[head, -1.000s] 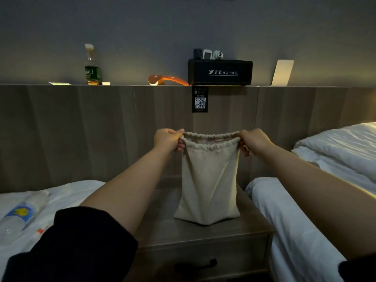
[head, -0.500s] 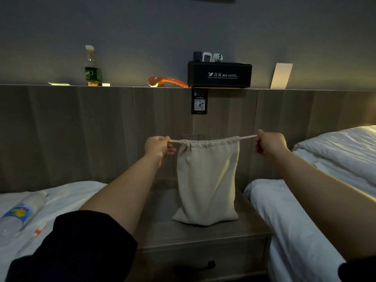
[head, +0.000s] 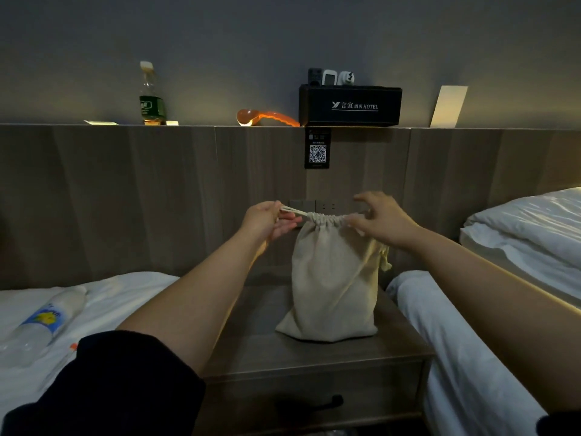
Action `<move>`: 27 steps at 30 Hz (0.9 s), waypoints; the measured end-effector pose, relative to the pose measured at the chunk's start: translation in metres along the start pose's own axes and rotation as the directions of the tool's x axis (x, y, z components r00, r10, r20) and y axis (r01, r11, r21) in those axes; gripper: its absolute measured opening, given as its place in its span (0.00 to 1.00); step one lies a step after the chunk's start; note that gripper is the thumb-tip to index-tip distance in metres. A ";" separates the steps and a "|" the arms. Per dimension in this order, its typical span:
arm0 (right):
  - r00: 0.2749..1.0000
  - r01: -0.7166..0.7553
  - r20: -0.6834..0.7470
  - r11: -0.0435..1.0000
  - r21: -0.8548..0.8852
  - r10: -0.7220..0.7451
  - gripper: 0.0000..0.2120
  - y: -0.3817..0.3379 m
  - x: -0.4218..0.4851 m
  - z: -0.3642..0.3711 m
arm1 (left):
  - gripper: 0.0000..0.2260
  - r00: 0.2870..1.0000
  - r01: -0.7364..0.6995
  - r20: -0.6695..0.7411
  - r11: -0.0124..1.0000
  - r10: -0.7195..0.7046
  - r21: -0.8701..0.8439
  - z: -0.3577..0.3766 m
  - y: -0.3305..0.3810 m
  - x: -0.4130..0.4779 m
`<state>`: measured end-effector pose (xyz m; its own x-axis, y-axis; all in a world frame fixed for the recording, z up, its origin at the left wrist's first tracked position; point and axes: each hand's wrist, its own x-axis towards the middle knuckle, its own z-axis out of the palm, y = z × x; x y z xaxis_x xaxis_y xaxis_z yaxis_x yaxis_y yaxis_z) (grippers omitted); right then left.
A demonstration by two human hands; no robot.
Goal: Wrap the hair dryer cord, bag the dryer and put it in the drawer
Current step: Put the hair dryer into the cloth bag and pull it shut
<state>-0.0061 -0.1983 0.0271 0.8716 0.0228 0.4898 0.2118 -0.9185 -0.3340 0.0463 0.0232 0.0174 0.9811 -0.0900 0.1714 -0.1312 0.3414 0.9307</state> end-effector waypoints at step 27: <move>0.965 -0.234 -0.060 0.943 0.236 0.254 0.13 0.022 -0.021 -0.020 | 0.07 0.905 -0.335 0.253 0.208 0.342 0.919 0.000 -0.003 0.003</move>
<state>-0.0287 -0.2264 0.0257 0.8688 -0.2348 0.4360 0.1004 -0.7786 -0.6194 0.0495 0.0219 0.0154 0.8071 -0.2009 0.5552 -0.4868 -0.7586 0.4331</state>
